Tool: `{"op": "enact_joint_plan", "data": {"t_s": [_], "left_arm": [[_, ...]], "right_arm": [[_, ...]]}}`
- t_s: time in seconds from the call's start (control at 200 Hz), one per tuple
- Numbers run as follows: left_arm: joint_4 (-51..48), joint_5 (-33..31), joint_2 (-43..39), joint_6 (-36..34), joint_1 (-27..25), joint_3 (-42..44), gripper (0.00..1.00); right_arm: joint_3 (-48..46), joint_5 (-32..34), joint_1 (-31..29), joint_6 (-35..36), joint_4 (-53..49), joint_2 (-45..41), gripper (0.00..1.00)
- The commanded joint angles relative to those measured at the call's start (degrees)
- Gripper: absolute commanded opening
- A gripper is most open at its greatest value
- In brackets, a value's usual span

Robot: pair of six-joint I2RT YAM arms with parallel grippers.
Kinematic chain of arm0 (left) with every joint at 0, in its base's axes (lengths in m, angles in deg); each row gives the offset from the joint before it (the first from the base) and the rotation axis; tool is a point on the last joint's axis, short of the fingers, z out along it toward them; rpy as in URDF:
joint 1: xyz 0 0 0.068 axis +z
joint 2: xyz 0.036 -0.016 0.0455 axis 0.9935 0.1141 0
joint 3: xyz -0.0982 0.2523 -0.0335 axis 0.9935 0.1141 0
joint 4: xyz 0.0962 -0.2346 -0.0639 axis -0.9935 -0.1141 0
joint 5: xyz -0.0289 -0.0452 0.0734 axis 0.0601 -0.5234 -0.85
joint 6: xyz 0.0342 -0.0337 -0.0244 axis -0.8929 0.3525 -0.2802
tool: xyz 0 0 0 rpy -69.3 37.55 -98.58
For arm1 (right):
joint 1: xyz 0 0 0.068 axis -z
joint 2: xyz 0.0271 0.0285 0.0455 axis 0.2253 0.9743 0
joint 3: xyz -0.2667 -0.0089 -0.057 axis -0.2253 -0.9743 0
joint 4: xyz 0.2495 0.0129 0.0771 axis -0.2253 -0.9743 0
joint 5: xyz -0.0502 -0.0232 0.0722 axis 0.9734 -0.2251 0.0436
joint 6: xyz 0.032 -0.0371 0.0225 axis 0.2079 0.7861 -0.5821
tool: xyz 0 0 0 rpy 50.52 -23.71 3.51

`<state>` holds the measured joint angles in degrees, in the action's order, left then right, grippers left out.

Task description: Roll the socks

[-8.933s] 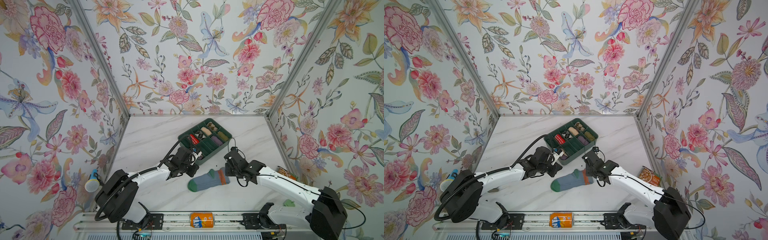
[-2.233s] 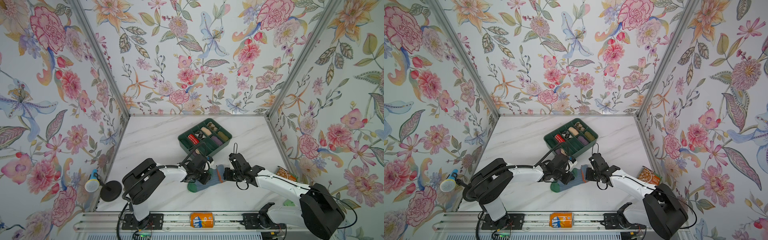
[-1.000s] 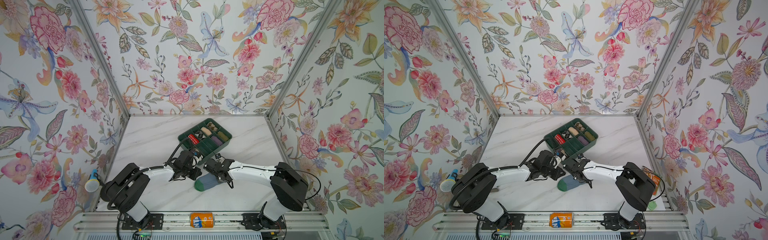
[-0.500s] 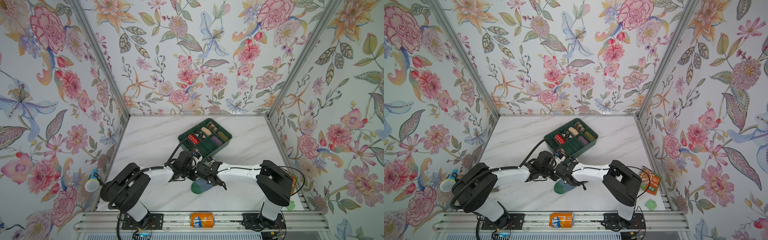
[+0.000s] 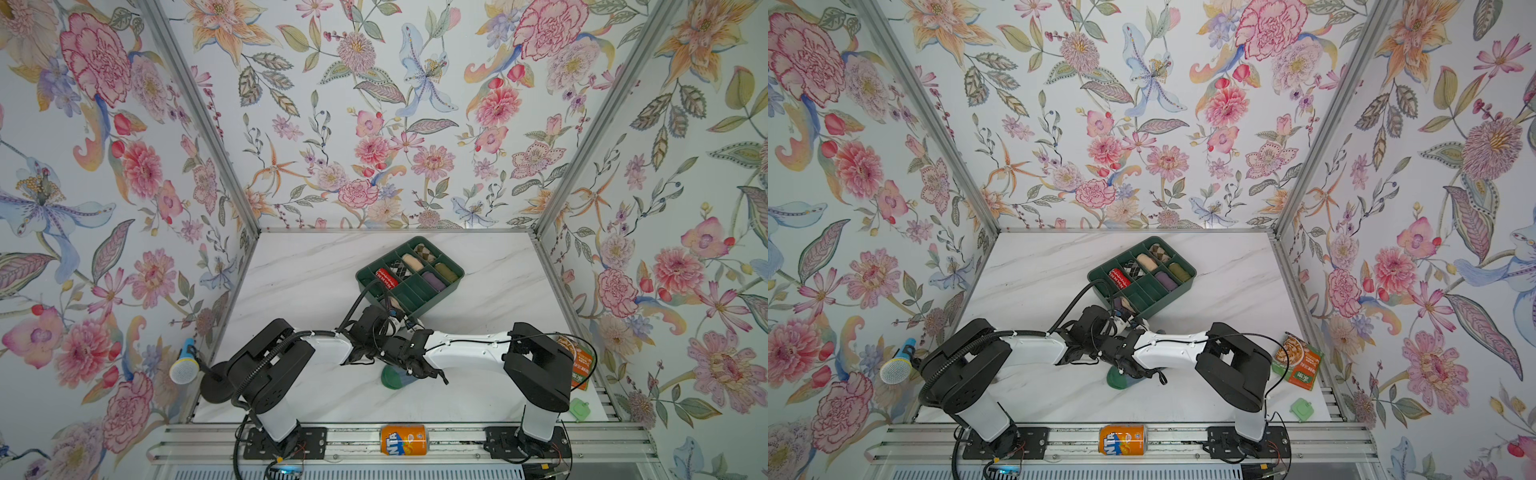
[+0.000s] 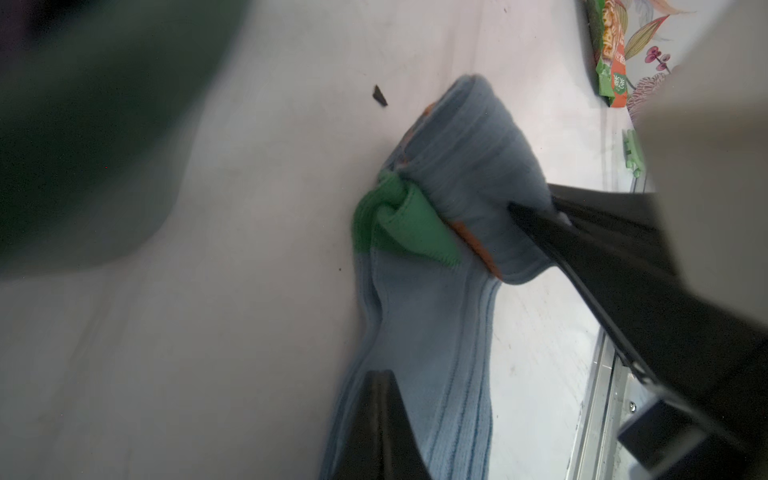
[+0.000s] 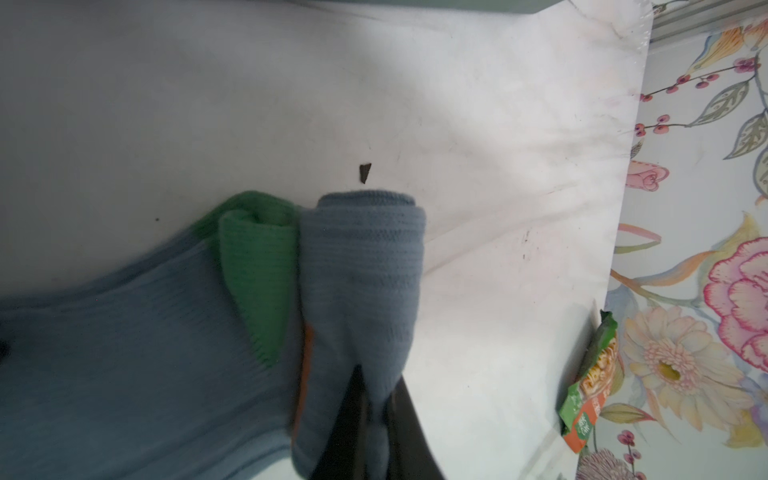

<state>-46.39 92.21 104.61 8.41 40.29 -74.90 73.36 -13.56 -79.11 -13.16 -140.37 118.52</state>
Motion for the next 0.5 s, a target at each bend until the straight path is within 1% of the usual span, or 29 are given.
{"op": "enact_joint_plan", "data": {"t_s": [0.0,0.195,0.495], "left_arm": [[0.3,0.3,1.5,0.6,-0.5,-1.5,0.0],[-0.7,-0.1,3.0,-0.2,-0.5,-2.8,0.0],[-1.3,-0.2,5.0,-0.8,-0.5,-4.3,0.0]], "right_arm": [[1.4,1.2,-1.0,-0.6,-1.8,1.2,0.1],[2.7,1.6,-2.8,0.2,-1.8,2.8,0.15],[4.2,1.7,-4.3,1.5,-1.7,4.6,0.18]]}}
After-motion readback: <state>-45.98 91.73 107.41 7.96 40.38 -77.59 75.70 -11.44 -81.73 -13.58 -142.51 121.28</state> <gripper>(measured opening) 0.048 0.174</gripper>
